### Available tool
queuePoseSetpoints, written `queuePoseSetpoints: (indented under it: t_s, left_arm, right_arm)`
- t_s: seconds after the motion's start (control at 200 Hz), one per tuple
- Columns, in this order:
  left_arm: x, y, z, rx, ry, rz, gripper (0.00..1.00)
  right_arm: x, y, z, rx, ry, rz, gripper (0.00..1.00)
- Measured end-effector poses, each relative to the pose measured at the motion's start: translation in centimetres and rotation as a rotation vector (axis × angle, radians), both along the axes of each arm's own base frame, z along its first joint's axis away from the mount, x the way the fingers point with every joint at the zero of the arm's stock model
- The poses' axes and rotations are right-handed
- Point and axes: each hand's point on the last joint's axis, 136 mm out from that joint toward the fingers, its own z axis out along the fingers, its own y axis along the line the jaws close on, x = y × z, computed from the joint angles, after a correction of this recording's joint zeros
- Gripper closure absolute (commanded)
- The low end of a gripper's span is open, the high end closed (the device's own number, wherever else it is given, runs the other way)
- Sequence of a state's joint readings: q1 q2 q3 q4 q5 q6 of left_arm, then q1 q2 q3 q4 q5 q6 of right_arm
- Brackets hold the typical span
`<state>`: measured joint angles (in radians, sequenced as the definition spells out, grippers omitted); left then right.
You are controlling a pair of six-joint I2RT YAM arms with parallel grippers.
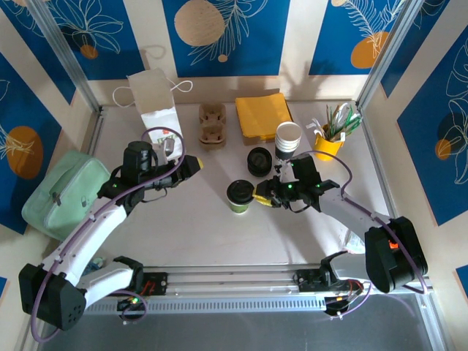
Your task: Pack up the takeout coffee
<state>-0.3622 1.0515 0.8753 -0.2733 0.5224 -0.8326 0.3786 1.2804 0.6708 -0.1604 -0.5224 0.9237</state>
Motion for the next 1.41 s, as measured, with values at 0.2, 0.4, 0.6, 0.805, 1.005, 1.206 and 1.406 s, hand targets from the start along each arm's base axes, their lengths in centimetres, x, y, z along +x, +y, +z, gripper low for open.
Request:
queuePoseSetpoints:
  t_s: [0.2,0.4,0.6,0.805,1.005,1.206,1.406]
  left_arm:
    - [0.1,0.0,-0.3,0.003,0.007,0.0,0.29]
    - [0.2,-0.1,-0.4,0.004,0.013,-0.001,0.29]
    - [0.2,-0.2,-0.6,0.003,0.017,-0.005,0.28]
    - [0.2,-0.6,-0.8,-0.007,0.02,-0.031,0.26]
    - [0.4,-2.1,-2.1,0.011,0.029,-0.09,0.24]
    - [-0.4,-4.4,-4.5,0.067,0.045,-0.192,0.21]
    - [-1.0,-6.3,-6.3,0.112,0.038,-0.278,0.19]
  right_arm:
    - [-0.1,0.2,-0.2,-0.003,0.004,0.007,0.68]
    - [-0.3,0.4,-0.5,-0.013,0.012,0.02,0.66]
    - [0.2,0.5,0.3,-0.027,-0.02,0.024,0.59]
    - [0.4,0.0,1.5,-0.056,-0.085,0.028,0.44]
    - [0.4,-0.5,3.4,-0.065,-0.202,0.039,0.3]
    - [0.9,-0.8,4.3,-0.075,-0.29,0.048,0.29]
    - [2.1,-1.1,4.1,-0.083,-0.347,0.046,0.29]
